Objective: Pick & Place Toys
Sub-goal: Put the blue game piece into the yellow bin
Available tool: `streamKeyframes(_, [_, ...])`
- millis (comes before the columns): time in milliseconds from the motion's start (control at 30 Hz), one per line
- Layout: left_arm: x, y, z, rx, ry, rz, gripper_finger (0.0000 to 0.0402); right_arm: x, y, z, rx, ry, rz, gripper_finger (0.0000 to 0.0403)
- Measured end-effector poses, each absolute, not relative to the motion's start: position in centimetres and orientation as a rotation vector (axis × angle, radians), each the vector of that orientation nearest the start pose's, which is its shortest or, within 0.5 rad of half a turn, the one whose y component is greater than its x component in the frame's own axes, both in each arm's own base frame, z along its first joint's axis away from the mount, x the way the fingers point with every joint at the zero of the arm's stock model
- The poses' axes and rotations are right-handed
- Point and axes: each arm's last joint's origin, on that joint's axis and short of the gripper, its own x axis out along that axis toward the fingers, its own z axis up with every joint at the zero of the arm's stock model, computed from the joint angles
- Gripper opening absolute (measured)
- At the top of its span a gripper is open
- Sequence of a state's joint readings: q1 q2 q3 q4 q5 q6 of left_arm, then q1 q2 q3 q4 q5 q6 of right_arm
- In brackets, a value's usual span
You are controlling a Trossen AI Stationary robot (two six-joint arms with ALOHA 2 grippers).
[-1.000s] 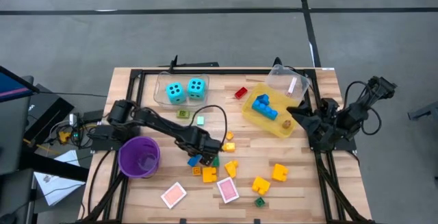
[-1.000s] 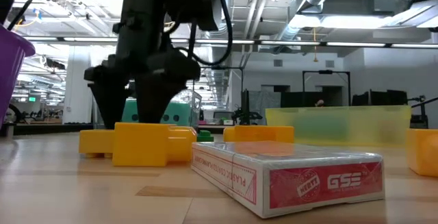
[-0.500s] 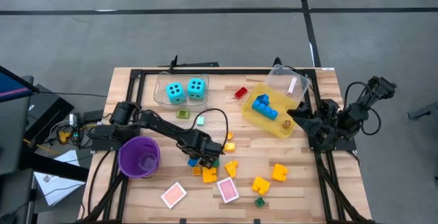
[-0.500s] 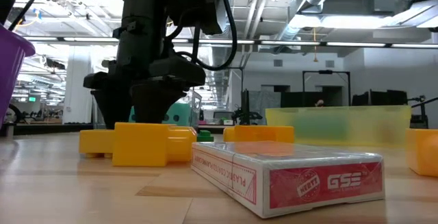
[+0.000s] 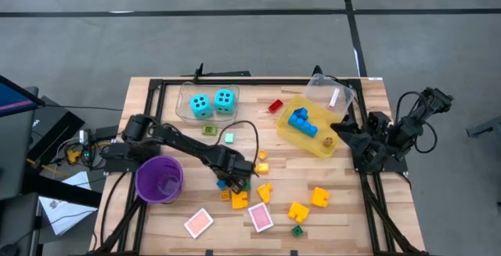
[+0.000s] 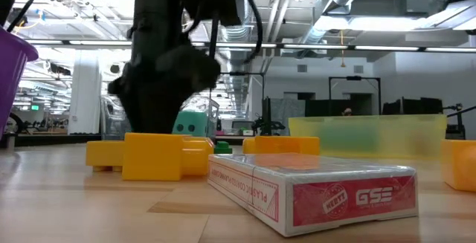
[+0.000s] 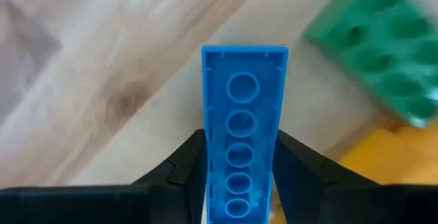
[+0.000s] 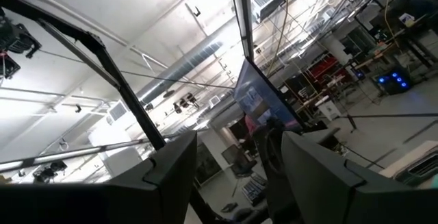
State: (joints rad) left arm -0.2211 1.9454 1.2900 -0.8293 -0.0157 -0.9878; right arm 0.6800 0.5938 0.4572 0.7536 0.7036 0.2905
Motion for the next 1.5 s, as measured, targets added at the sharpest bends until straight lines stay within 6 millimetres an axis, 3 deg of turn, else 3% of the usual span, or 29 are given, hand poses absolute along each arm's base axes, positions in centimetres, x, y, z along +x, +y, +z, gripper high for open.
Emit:
streamKeyframes(167, [34.6, -7.1, 18.8, -0.592, 1.298, 0.406, 0.0127, 11.2, 6.6, 32.4, 0.631, -0.424, 0.038, 0.0207])
streamKeyframes(367, [34.1, -5.5, 24.9, -0.586, 1.052, 0.173, 0.0133, 11.9, 7.2, 31.2, 0.469, -0.285, 0.010, 0.0207])
streamKeyframes(500, [33.6, -3.9, 28.3, -0.661, 0.912, 0.042, 0.0133, 13.1, 7.9, 32.1, 0.291, -0.176, -0.022, 0.0207])
streamKeyframes(600, [33.1, -3.1, 29.8, -0.689, 0.853, -0.047, 0.0133, 14.1, 8.2, 33.9, 0.184, -0.107, -0.059, 0.0207])
streamKeyframes(767, [33.3, -2.5, 31.2, -0.714, 0.766, -0.173, 0.0133, 16.9, 8.4, 36.3, 0.047, 0.061, -0.115, 0.0207])
streamKeyframes(933, [33.7, -2.5, 31.8, -0.727, 0.708, -0.253, 0.0133, 20.6, 8.4, 37.8, -0.018, 0.205, 0.002, 0.0207])
streamKeyframes(1267, [33.9, -2.7, 32.6, -0.813, 0.686, -0.390, 0.0133, 26.5, 9.1, 38.9, -0.182, 0.266, 0.188, 0.0207])
streamKeyframes(1500, [34.1, -3.0, 33.5, -0.865, 0.661, -0.550, 0.0133, 28.8, 8.7, 38.4, -0.168, 0.294, 0.268, 0.0207])
